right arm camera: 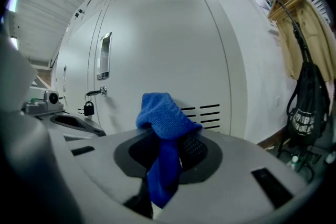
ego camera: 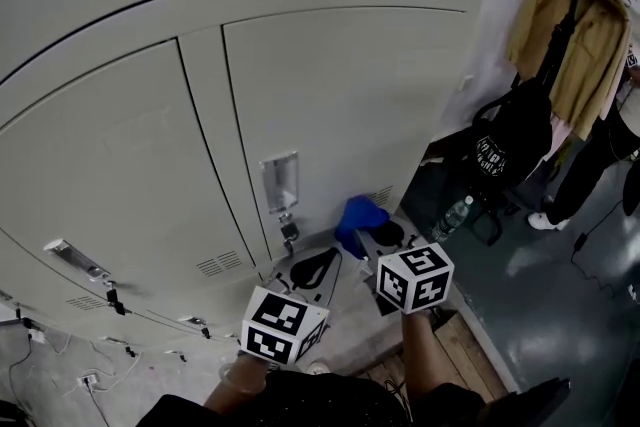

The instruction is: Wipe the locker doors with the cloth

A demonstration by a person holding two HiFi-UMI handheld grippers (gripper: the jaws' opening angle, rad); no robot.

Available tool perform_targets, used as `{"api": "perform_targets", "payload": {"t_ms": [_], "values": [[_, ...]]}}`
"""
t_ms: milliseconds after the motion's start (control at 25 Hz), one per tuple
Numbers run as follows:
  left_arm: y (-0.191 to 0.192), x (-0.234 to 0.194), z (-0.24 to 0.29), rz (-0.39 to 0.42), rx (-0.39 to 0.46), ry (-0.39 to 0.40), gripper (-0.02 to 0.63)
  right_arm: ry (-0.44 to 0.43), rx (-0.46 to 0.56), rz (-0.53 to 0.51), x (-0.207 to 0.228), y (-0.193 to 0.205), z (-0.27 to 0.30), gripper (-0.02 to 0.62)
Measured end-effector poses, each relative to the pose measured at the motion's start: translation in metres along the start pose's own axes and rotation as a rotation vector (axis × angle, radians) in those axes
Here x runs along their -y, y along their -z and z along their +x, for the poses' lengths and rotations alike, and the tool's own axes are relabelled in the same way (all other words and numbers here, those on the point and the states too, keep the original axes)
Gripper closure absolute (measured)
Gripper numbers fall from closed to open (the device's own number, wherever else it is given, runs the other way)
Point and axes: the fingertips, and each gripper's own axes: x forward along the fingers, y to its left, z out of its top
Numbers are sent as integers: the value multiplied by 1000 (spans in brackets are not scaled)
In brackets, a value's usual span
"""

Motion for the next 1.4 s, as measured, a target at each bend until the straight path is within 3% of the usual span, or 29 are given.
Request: {"api": "perform_targets", "payload": {"t_ms": [880, 1400], "values": [[-17, 26, 21, 33, 23, 81, 600, 289, 18, 84, 106, 2, -19, 511], [-15, 28, 20, 29, 22, 69, 600, 295, 19, 79, 107, 3, -22, 511]]}}
